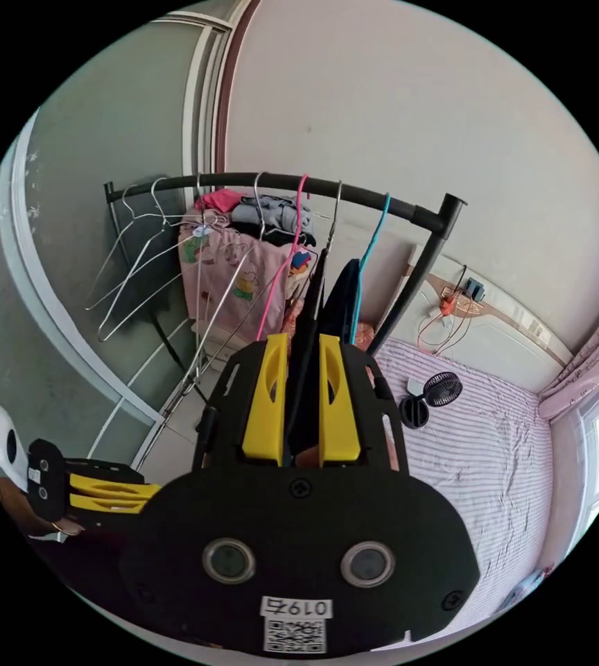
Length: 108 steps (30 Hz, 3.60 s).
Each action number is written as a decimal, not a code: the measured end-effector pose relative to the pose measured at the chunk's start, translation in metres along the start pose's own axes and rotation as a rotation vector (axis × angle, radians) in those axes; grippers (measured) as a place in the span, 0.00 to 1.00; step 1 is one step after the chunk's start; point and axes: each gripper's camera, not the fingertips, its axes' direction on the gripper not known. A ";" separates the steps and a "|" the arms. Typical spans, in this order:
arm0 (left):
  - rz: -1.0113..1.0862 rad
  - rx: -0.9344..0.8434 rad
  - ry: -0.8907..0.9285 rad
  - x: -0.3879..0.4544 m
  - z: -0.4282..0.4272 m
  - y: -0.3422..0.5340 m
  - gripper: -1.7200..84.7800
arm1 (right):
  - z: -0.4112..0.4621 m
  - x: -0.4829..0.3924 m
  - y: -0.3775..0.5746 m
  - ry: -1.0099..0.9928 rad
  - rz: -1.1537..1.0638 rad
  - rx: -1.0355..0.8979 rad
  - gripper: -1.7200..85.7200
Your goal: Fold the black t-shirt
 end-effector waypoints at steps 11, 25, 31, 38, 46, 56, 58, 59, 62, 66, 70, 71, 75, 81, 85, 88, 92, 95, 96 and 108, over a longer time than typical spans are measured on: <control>0.001 -0.028 0.100 -0.154 0.017 0.007 0.03 | 0.022 0.022 -0.103 0.003 0.112 -0.191 0.09; 0.070 0.012 0.193 -0.232 0.038 -0.012 0.03 | 0.010 0.062 -0.178 -0.135 0.132 -0.269 0.02; 0.031 -0.012 0.198 -0.270 0.042 -0.007 0.03 | 0.000 0.052 -0.207 -0.062 0.073 -0.276 0.03; 0.028 -0.002 0.225 -0.292 0.042 -0.012 0.03 | -0.004 0.031 -0.218 0.075 0.056 -0.246 0.01; 0.050 -0.008 0.251 -0.300 0.038 -0.021 0.03 | -0.034 -0.004 -0.199 0.240 -0.038 -0.106 0.01; 0.085 -0.002 0.270 -0.287 0.023 -0.043 0.03 | -0.059 -0.020 -0.172 0.280 -0.055 -0.035 0.01; 0.090 -0.007 0.277 -0.282 0.021 -0.046 0.03 | -0.066 -0.020 -0.164 0.277 -0.046 -0.016 0.01; 0.091 -0.010 0.281 -0.279 0.019 -0.047 0.03 | -0.071 -0.021 -0.157 0.273 -0.043 -0.005 0.01; 0.095 -0.012 0.291 -0.268 0.013 -0.051 0.03 | -0.082 -0.022 -0.136 0.274 -0.037 0.013 0.01; 0.113 -0.004 0.301 -0.249 0.000 -0.060 0.03 | -0.092 -0.022 -0.103 0.256 -0.025 0.022 0.01; 0.163 0.016 0.284 -0.225 -0.016 -0.072 0.03 | -0.111 -0.026 -0.052 0.275 -0.032 0.028 0.01; 0.183 0.026 0.277 -0.216 -0.023 -0.076 0.03 | -0.118 -0.025 -0.035 0.283 -0.028 0.030 0.01; 0.268 0.056 0.260 -0.182 -0.045 -0.092 0.03 | -0.146 -0.026 0.020 0.304 -0.029 0.031 0.01; 0.400 0.161 0.247 -0.128 -0.080 -0.124 0.03 | -0.206 -0.020 0.123 0.340 0.024 0.000 0.01; 0.484 0.222 0.313 -0.087 -0.095 -0.148 0.03 | -0.251 -0.021 0.192 0.433 0.088 -0.030 0.01; 0.567 0.195 0.408 -0.039 -0.096 -0.169 0.03 | -0.281 -0.023 0.243 0.543 0.147 -0.057 0.01; 0.640 0.164 0.542 0.042 -0.097 -0.188 0.03 | -0.321 -0.013 0.329 0.650 0.307 -0.058 0.01; 0.674 0.142 0.635 0.107 -0.103 -0.194 0.03 | -0.350 -0.006 0.401 0.727 0.442 -0.060 0.01; 0.695 0.121 0.663 0.134 -0.104 -0.194 0.03 | -0.356 -0.005 0.416 0.736 0.470 -0.057 0.01; 1.041 0.094 0.853 0.458 -0.158 -0.151 0.07 | -0.454 0.012 0.721 0.723 0.956 0.261 0.01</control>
